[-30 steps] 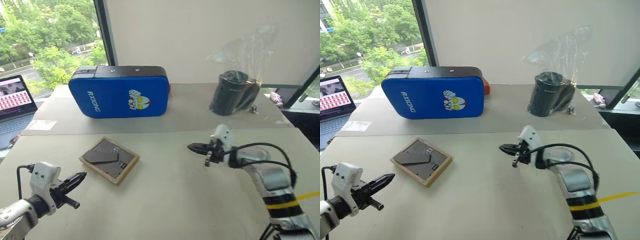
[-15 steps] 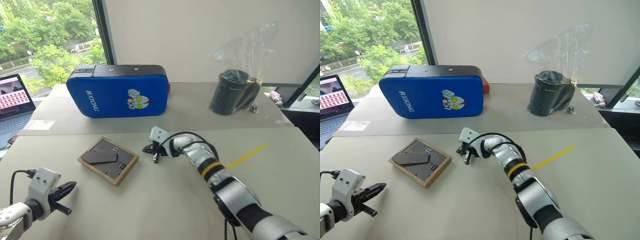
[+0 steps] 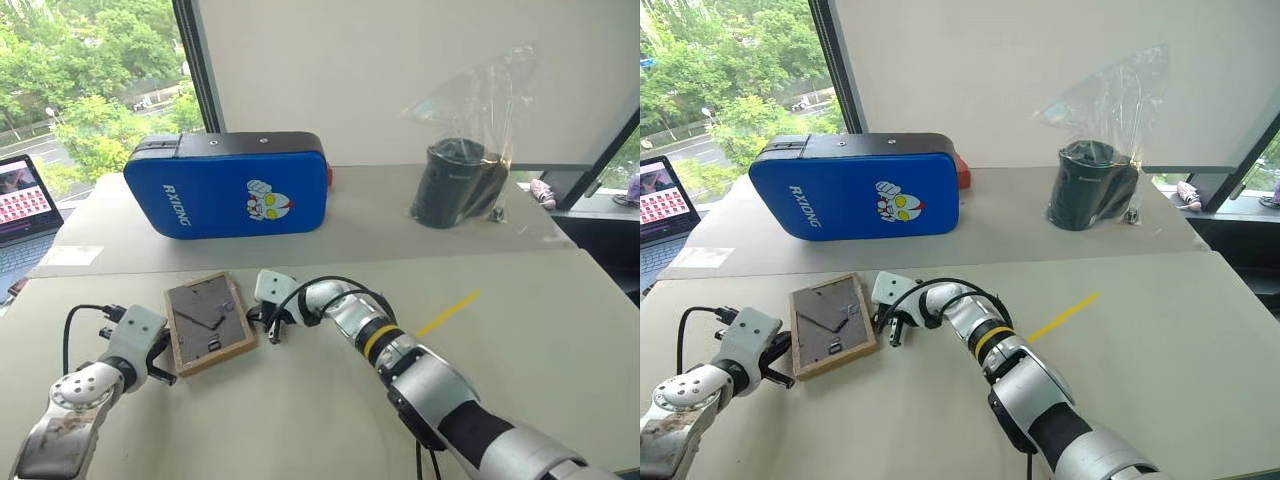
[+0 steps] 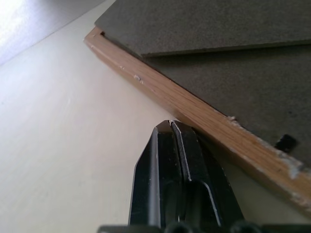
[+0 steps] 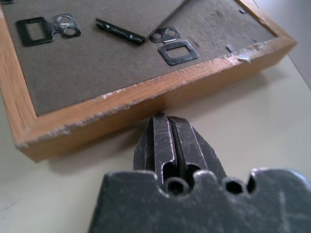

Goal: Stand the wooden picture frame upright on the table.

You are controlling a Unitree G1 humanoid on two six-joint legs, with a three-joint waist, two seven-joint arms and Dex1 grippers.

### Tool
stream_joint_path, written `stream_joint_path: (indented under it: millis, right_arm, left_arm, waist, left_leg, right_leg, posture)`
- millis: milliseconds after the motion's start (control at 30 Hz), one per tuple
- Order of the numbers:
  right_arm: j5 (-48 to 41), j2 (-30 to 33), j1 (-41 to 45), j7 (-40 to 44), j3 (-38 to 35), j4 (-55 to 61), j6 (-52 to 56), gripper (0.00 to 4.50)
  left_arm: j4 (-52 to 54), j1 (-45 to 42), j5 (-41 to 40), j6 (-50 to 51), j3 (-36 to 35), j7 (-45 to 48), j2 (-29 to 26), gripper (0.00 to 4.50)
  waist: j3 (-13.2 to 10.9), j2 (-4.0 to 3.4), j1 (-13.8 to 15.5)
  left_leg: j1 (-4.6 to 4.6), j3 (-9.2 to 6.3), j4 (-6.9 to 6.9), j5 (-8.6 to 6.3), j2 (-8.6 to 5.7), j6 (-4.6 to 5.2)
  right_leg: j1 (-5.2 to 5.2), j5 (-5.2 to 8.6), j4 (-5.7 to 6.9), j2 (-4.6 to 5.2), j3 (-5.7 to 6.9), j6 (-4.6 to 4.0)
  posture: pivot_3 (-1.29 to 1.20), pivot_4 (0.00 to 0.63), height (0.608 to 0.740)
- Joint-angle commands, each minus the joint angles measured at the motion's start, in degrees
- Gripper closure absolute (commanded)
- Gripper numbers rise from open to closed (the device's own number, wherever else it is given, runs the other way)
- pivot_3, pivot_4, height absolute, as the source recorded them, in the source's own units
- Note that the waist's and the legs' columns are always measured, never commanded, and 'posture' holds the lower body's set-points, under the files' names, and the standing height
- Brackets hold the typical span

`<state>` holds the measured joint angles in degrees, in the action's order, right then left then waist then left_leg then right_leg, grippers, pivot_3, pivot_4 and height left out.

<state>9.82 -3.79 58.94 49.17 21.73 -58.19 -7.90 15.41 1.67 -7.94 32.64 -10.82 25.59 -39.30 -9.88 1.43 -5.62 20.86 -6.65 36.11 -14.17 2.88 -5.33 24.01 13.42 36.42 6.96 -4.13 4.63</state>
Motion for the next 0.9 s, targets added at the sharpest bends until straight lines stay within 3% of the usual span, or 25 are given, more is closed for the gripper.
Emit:
stream_joint_path:
  millis: [33,233,500,733,900]
  right_arm:
    - [0.0,3.5,-6.0,2.8,0.3,10.6,5.7,4.5]
    - [0.0,13.2,-19.8,2.5,-1.3,36.9,21.8,4.5]
    - [-0.8,21.4,-34.1,1.8,-1.5,65.5,43.4,4.5]
    - [-0.7,31.1,-35.9,0.9,-2.8,70.1,48.6,4.5]
    - [-2.0,30.3,-32.7,-0.2,-2.1,67.9,48.1,4.5]
  left_arm:
    - [0.9,-3.5,0.0,-2.0,7.7,4.6,1.2,4.43]
    - [-0.1,-7.6,1.9,-4.3,16.9,10.8,1.9,4.43]
    - [-3.5,-9.6,3.0,-7.0,19.8,14.9,1.6,4.43]
    - [-3.6,-10.6,2.9,-7.9,20.4,17.1,1.9,4.43]
    - [-2.4,-10.5,2.6,-8.6,21.2,17.9,2.8,4.43]
  waist:
    - [0.1,-0.07,1.0]
    - [0.4,-0.42,3.3]
    - [0.7,-0.64,4.5]
    - [0.7,-0.59,4.8]
    - [0.8,-0.53,4.8]
  left_leg:
    - [0.0,-0.01,0.03,0.0,-0.01,0.0]
    - [0.12,-0.01,0.15,0.0,-0.03,0.0]
    - [0.03,-0.01,0.19,-0.02,-0.03,0.04]
    - [-0.41,-0.01,0.17,-0.07,-0.05,0.1]
    - [-0.43,-0.01,0.18,-0.07,-0.06,0.1]
  right_leg:
    - [-0.05,0.0,-0.05,0.01,0.01,0.01]
    - [-0.16,-0.01,-0.27,0.02,0.04,0.06]
    - [-0.36,0.03,-0.42,0.03,0.06,0.12]
    - [-0.98,0.3,-0.66,0.03,0.04,0.54]
    - [-1.02,0.3,-0.68,0.03,0.04,0.54]
  posture:
    - [0.0,0.15,0.74]
    - [0.0,0.15,0.74]
    - [0.0,0.15,0.74]
    - [0.0,0.15,0.74]
    - [0.0,0.15,0.74]
